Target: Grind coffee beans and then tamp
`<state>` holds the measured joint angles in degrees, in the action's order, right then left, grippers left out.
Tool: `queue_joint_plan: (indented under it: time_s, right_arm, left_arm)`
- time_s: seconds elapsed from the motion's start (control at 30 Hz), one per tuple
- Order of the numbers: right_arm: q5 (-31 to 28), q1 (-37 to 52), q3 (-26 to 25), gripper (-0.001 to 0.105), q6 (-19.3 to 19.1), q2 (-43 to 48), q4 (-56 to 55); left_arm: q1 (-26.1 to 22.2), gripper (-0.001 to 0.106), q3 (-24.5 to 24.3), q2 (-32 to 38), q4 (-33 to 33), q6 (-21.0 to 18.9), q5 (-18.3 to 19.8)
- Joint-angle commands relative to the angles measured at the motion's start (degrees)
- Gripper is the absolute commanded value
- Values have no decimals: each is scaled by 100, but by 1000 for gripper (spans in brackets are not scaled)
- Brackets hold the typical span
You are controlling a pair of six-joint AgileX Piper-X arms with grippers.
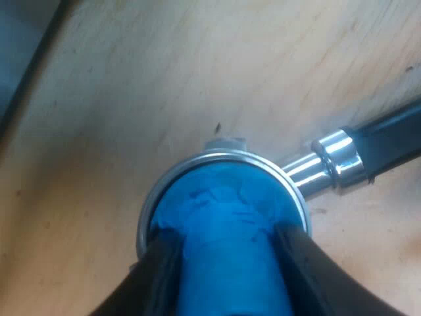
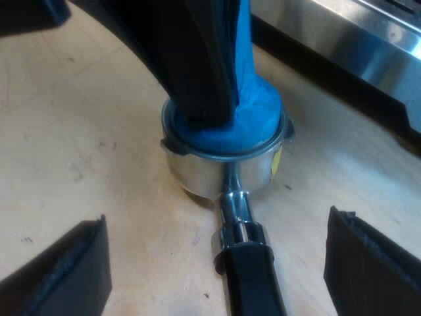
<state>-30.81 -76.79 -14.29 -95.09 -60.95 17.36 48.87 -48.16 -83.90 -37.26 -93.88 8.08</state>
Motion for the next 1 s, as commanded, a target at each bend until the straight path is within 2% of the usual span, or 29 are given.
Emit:
queue_joint_plan:
  time_s: [0.03,0.63,1.0]
  right_arm:
    - [-30,-6,17,70,20,-17,42]
    - [-19,-6,17,70,20,-17,272]
    - [-19,-6,17,70,20,-17,305]
  left_arm:
    - [28,0,100,-17,32,-4,-81]
    - [28,0,682,-17,321,-4,-58]
    - [28,0,698,-17,298,-71,-15]
